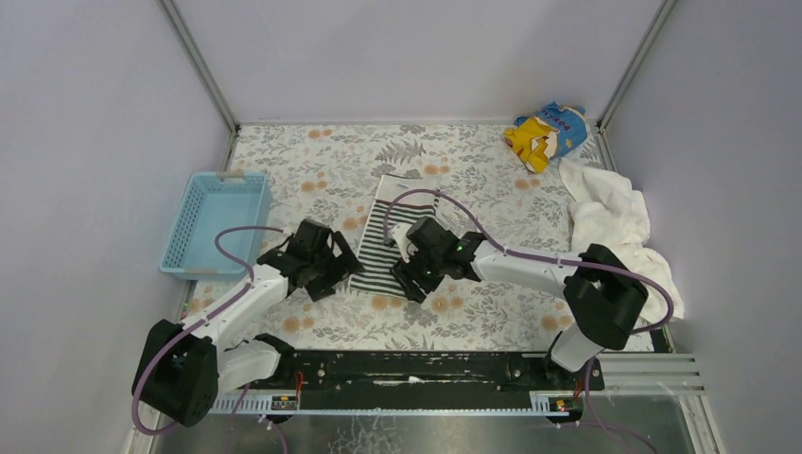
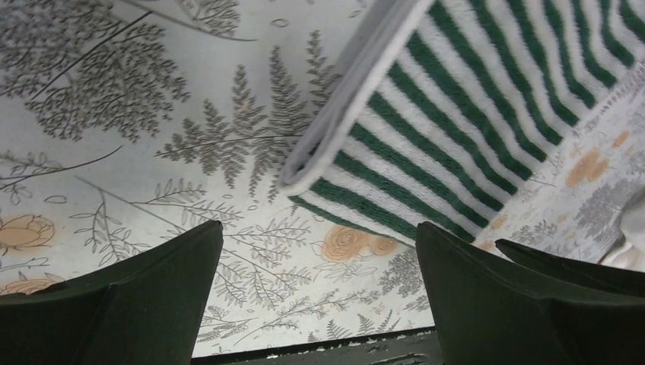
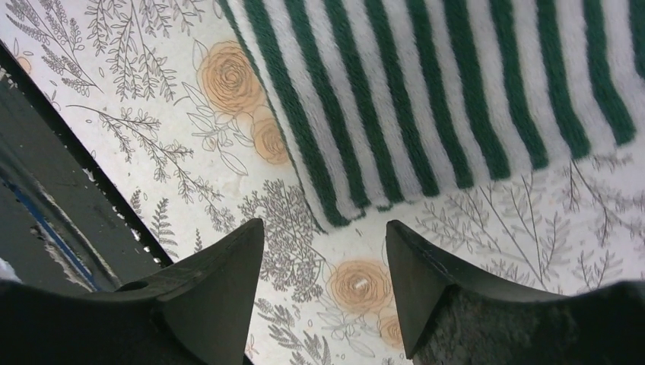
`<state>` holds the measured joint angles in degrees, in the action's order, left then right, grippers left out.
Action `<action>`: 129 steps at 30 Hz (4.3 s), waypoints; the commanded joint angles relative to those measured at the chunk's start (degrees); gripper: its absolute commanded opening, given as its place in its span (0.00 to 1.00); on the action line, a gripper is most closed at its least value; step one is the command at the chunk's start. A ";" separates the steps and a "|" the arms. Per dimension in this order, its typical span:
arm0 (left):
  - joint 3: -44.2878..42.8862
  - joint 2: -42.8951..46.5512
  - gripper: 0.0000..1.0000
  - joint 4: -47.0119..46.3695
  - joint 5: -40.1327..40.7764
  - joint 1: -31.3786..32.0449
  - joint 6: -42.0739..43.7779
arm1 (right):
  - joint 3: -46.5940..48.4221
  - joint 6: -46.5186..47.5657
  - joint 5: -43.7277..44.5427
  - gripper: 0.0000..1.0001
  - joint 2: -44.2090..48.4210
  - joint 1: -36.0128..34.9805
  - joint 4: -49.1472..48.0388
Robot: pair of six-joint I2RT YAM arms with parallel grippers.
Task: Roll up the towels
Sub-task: Roll the towel at the center of the board.
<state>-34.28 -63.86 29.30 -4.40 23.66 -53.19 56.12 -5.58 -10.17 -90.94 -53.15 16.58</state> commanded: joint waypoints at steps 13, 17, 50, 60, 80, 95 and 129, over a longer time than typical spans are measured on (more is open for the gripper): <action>3.30 -1.55 0.89 -5.75 2.47 2.45 -8.24 | 5.51 12.09 4.23 0.59 -10.77 -4.29 1.80; 3.25 -4.07 0.84 -6.93 2.06 2.53 -8.26 | 3.62 10.89 6.48 0.59 -11.09 -4.87 2.43; 0.49 -19.69 0.32 -3.79 10.68 -0.69 -11.40 | 6.83 5.56 14.30 0.55 -16.38 -14.21 2.87; 1.44 -17.49 0.27 -3.20 10.38 -4.13 -9.66 | 8.04 4.90 15.18 0.54 -18.99 -14.75 2.87; -2.46 -11.58 0.45 0.58 10.50 -5.97 -9.40 | 7.44 -2.71 3.89 0.03 -16.45 -11.98 -3.87; 1.02 -1.38 0.74 0.45 3.53 -5.91 -9.22 | -3.96 -16.51 -18.41 0.01 -12.01 -1.22 -23.37; -10.94 -21.07 0.09 4.31 10.14 -4.94 -6.72 | -10.94 -28.75 -26.42 0.01 -19.38 5.47 -33.96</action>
<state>-41.45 -82.11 29.58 0.27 18.83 -62.48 47.53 -33.76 -37.67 -107.87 -48.21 -20.93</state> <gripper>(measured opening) 0.103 0.085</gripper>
